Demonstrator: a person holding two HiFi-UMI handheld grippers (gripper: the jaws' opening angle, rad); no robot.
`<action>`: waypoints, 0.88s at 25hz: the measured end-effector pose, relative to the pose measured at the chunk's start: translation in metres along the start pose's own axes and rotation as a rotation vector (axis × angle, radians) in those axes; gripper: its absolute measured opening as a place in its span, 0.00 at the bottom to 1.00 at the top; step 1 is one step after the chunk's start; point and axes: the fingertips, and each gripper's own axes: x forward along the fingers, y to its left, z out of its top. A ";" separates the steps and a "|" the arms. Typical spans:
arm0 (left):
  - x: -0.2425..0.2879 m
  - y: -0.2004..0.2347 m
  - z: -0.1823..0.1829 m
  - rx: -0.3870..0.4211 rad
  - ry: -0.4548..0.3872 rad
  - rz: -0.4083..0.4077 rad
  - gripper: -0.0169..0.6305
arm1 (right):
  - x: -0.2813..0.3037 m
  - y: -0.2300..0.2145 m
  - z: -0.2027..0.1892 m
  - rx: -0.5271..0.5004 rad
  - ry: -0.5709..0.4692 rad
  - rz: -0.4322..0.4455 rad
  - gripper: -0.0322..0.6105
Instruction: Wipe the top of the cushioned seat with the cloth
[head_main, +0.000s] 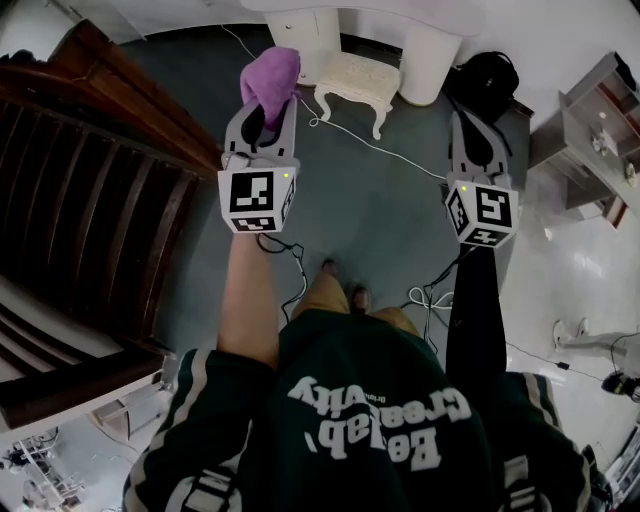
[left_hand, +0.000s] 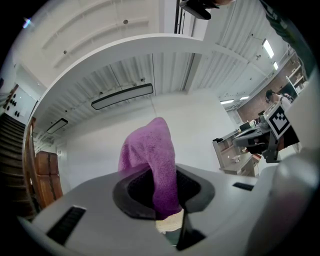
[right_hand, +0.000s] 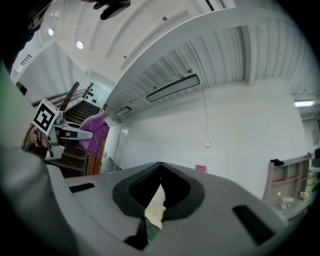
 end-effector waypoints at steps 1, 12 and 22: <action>0.003 0.002 -0.001 0.002 -0.001 0.000 0.17 | 0.004 0.000 -0.001 0.001 0.001 -0.001 0.06; 0.088 0.049 -0.029 -0.011 -0.039 -0.038 0.17 | 0.096 -0.012 -0.017 -0.031 0.033 -0.028 0.06; 0.218 0.113 -0.060 -0.029 -0.045 -0.090 0.17 | 0.222 -0.046 -0.015 -0.047 0.059 -0.103 0.06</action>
